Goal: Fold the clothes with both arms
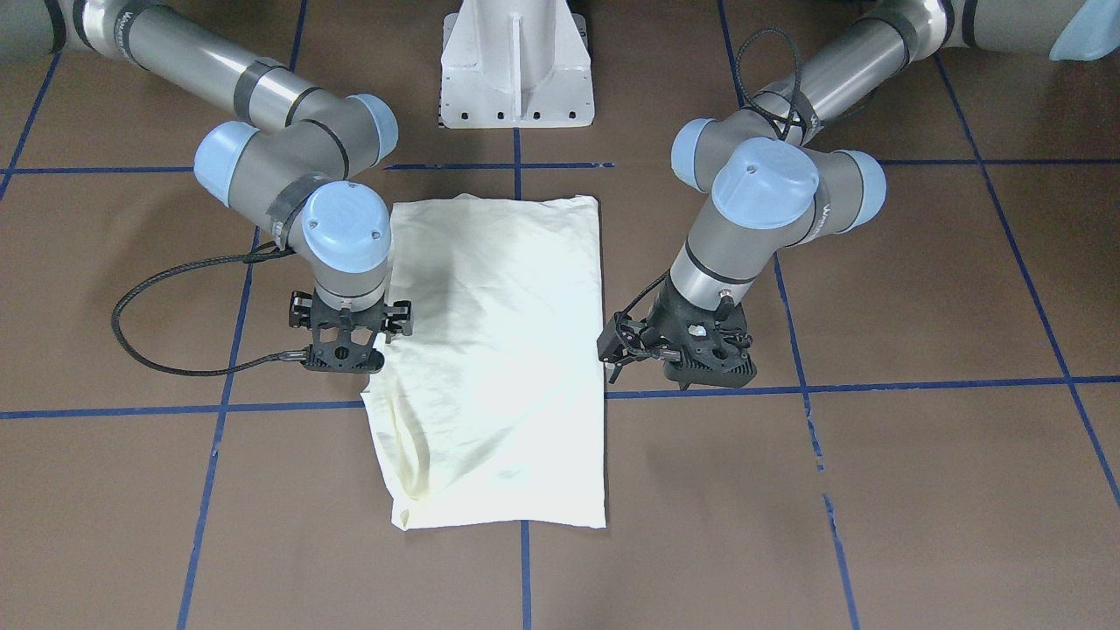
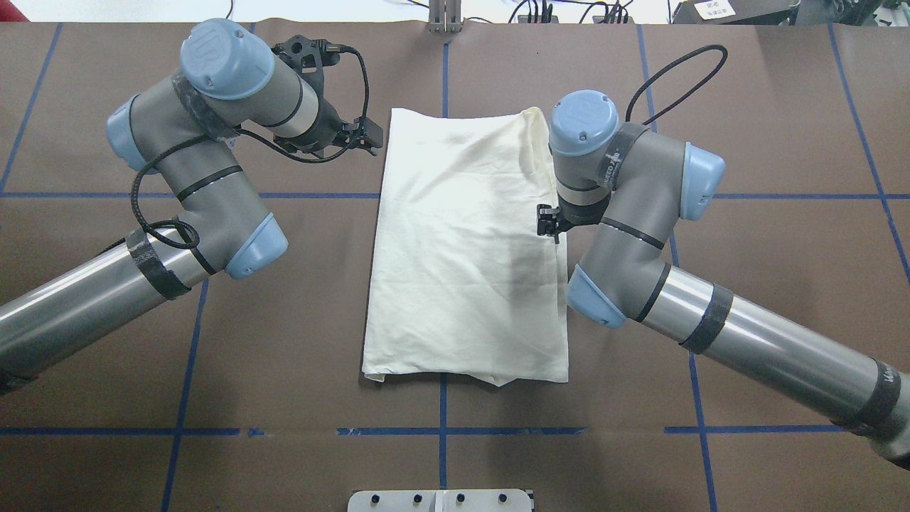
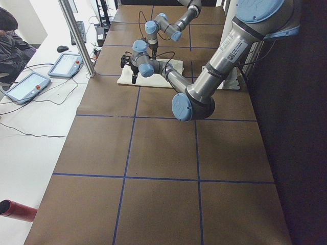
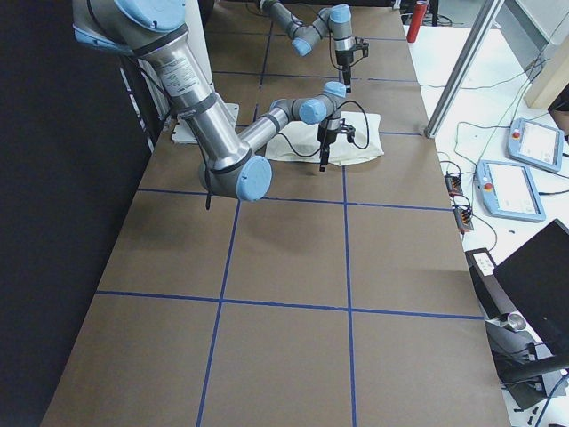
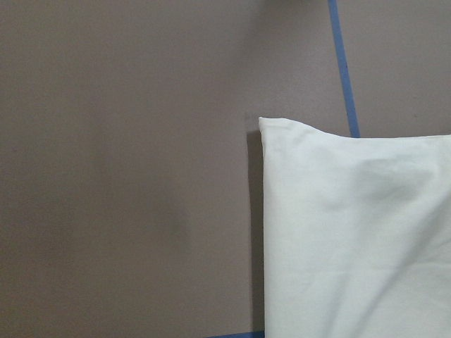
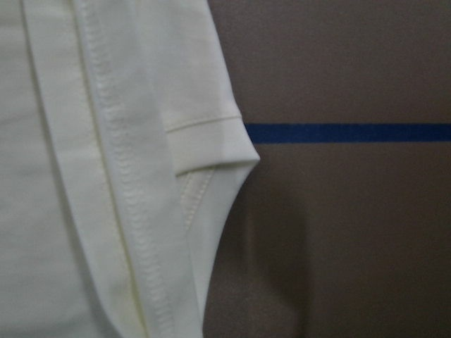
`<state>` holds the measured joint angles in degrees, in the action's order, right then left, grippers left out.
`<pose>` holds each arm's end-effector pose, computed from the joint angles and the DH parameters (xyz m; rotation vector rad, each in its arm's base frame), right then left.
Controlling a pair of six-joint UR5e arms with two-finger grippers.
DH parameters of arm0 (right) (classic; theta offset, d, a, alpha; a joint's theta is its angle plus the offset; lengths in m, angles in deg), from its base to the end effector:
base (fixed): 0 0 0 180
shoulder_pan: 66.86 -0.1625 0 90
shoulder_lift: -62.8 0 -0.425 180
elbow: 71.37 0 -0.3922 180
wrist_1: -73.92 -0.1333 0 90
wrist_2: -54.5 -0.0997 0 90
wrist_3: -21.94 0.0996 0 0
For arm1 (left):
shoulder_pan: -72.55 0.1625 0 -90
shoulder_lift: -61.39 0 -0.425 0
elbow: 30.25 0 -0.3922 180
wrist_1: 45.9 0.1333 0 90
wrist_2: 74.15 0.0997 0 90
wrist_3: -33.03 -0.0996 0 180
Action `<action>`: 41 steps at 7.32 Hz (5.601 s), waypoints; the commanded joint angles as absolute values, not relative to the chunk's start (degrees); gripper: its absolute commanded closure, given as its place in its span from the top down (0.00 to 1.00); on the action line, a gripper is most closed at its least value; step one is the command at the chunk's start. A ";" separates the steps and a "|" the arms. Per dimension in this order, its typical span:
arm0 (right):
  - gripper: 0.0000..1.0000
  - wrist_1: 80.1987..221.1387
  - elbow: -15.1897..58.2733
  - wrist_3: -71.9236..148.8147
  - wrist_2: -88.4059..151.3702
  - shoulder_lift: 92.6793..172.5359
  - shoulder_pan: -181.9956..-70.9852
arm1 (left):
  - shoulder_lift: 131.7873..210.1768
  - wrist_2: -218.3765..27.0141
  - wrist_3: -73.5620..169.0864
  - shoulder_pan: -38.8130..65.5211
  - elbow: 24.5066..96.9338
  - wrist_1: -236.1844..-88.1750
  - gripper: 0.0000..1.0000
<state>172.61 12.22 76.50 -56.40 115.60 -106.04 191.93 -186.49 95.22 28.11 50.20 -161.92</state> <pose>-0.4973 -0.5314 0.3490 -0.0553 -0.5216 -0.0066 0.4644 -0.5891 0.2501 0.2901 1.0021 -0.0695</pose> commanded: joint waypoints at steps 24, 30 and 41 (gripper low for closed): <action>1.00 167.96 41.40 87.86 -67.58 127.14 -108.08 | 178.90 -174.34 139.03 54.62 72.23 -148.47 0.18; 1.00 167.88 41.92 96.42 -66.97 127.23 -106.77 | 179.07 -173.99 137.28 54.62 75.48 -148.38 0.00; 1.00 161.72 33.94 141.21 -44.55 128.01 -84.00 | 179.69 -174.34 133.67 54.88 77.77 -148.56 0.00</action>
